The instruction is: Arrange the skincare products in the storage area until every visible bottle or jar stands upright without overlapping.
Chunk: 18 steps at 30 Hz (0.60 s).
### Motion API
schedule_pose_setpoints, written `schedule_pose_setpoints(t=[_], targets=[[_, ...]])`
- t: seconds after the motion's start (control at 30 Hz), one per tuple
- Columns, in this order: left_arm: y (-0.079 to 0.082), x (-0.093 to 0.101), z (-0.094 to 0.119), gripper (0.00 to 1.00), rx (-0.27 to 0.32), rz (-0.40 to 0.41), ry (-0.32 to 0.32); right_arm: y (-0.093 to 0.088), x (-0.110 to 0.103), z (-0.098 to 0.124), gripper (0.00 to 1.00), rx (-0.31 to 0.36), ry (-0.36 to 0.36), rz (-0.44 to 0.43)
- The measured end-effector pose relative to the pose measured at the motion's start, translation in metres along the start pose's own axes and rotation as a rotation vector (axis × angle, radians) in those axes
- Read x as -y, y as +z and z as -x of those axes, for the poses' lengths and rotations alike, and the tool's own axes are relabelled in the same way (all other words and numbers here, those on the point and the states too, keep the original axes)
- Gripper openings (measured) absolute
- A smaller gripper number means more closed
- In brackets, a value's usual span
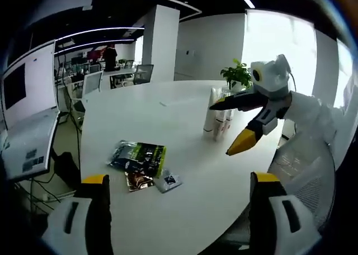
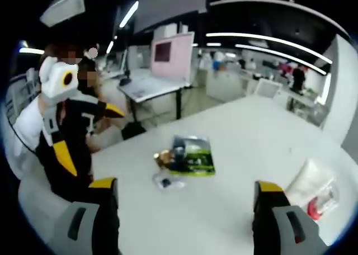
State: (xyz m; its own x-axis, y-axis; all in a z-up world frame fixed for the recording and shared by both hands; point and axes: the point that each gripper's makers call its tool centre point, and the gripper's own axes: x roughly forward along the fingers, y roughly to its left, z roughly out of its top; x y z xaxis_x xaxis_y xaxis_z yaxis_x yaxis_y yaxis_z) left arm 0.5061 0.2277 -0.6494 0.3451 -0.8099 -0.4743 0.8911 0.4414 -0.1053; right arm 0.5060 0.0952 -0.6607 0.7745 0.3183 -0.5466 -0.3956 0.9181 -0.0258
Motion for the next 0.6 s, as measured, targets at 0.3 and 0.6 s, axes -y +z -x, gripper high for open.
schedule_pose_setpoints(t=[0.3, 0.6], targets=[[0.0, 0.002, -0.001, 0.99, 0.005, 0.004, -0.008, -0.004, 0.007, -0.021, 0.99, -0.025, -0.005, -0.007], [-0.002, 0.001, -0.001, 0.99, -0.001, 0.01, -0.006, -0.006, 0.015, -0.04, 0.96, -0.04, -0.015, -0.017]])
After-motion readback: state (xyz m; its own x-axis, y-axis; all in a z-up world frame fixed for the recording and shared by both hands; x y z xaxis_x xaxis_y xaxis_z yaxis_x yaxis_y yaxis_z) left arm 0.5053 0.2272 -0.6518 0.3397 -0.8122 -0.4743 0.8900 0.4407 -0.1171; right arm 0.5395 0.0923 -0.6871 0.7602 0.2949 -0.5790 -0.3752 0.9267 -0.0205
